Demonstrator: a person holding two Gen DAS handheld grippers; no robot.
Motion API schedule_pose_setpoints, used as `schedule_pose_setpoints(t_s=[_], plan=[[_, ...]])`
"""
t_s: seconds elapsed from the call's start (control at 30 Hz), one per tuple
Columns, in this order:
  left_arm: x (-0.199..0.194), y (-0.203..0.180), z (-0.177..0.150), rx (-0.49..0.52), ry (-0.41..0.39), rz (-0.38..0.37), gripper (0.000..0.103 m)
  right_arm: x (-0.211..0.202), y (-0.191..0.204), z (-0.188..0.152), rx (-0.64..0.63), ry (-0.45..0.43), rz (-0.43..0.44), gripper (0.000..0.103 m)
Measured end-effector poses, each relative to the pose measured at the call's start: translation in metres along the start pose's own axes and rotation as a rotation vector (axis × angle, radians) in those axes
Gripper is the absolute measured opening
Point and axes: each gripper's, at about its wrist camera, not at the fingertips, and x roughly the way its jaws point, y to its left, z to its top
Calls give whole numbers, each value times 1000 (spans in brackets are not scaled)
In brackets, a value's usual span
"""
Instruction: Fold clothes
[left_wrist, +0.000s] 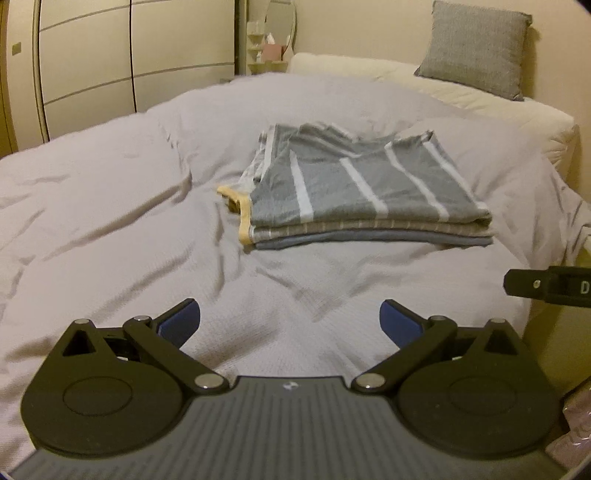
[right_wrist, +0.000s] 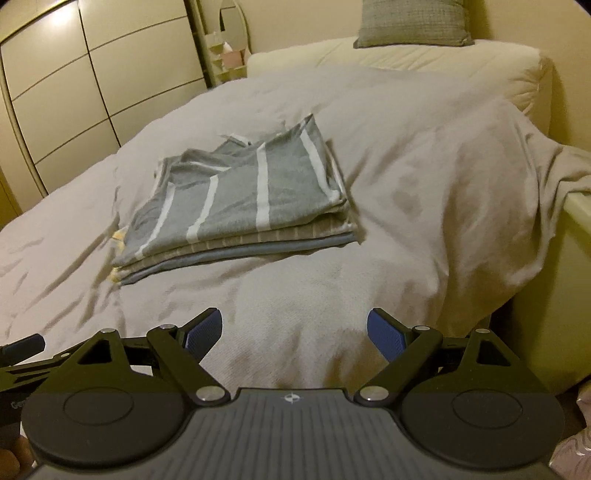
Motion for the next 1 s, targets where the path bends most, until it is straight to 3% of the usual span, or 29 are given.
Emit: schedule_pose_setpoints(t_s=[0.37, 1.0], plan=[[-45, 0, 6, 28, -64, -1, 102, -37, 14, -1, -37, -36, -9, 88], [-73, 5, 4, 40, -82, 5, 102, -66, 33, -6, -109, -76, -19, 88]])
